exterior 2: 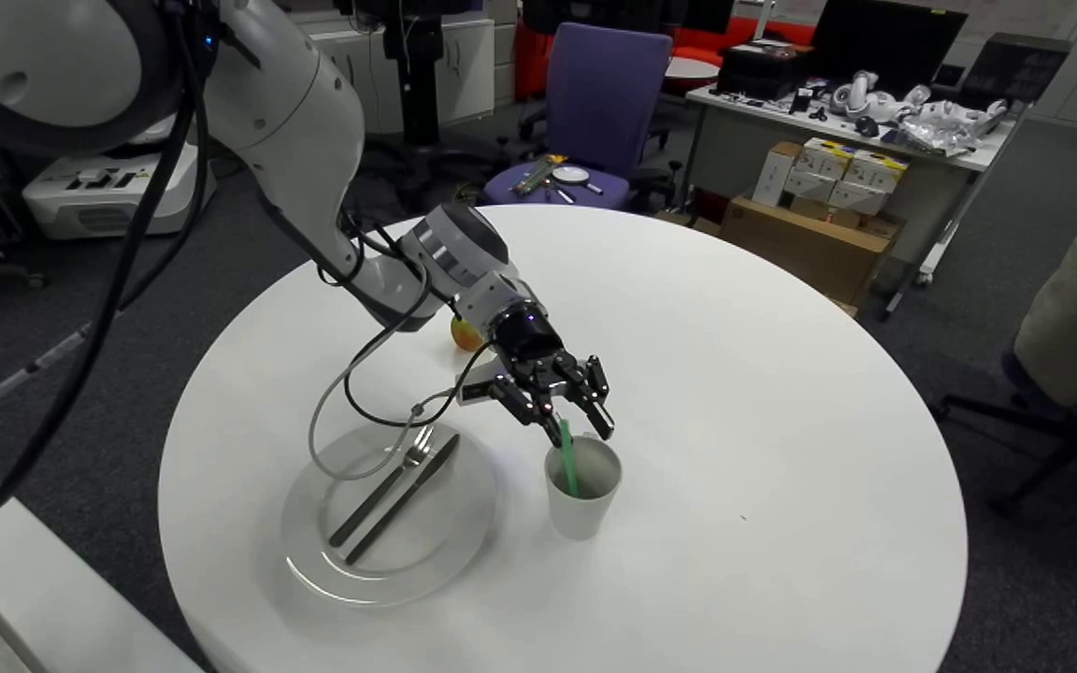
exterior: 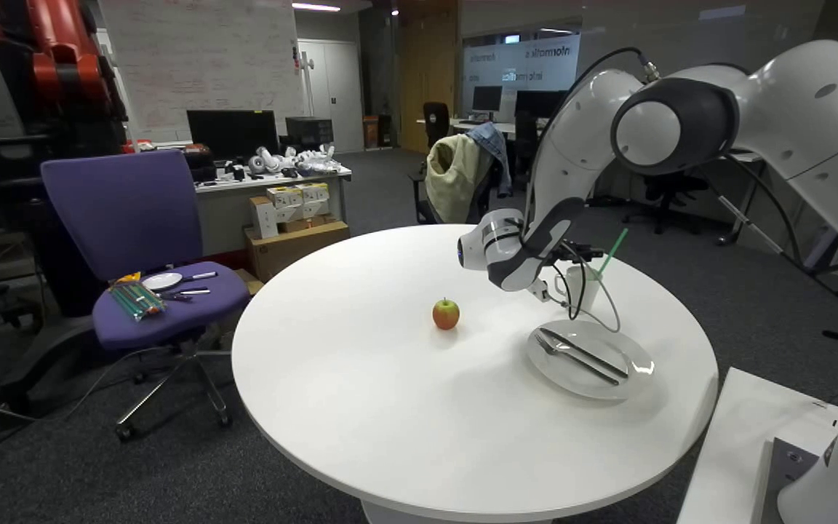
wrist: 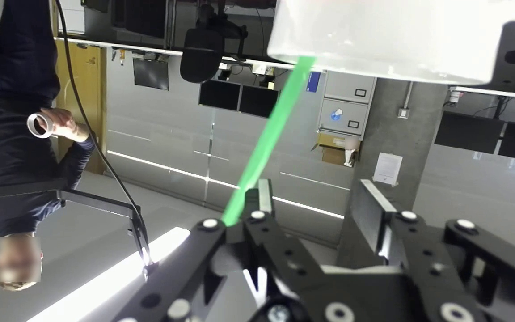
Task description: Put the green straw into the mug
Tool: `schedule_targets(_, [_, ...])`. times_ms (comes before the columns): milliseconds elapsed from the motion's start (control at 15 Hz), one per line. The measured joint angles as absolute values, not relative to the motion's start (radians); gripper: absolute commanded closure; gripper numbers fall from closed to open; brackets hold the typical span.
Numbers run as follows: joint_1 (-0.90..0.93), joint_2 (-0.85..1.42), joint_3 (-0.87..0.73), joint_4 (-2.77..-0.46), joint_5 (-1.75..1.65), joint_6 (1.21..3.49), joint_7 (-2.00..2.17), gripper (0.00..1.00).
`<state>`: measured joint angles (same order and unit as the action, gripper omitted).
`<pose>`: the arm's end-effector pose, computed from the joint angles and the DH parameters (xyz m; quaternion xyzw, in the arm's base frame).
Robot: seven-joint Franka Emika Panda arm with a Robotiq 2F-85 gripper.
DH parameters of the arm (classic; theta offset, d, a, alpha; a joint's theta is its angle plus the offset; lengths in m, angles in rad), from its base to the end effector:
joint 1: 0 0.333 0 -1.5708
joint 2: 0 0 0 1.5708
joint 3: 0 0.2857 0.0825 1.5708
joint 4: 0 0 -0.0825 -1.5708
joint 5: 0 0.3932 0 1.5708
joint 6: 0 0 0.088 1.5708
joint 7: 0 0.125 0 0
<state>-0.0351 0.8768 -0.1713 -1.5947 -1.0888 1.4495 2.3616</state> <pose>0.5513 -0.2306 0.1218 0.3819 -0.6267 0.2815 0.6182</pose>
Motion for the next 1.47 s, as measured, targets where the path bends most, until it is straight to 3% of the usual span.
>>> schedule_targets(133, [-0.035, 0.871, -0.171, -1.593, -1.095, 1.449, 2.375, 0.02])
schedule_targets(200, [-0.034, 0.865, -0.171, -1.590, -1.096, 1.449, 2.380, 0.00])
schedule_targets(933, [-0.049, 0.649, -0.126, -1.455, -0.702, 1.456, 2.267, 0.00])
schedule_targets(1467, [0.009, 0.500, -0.137, -1.529, -0.741, 1.751, 2.409, 0.00])
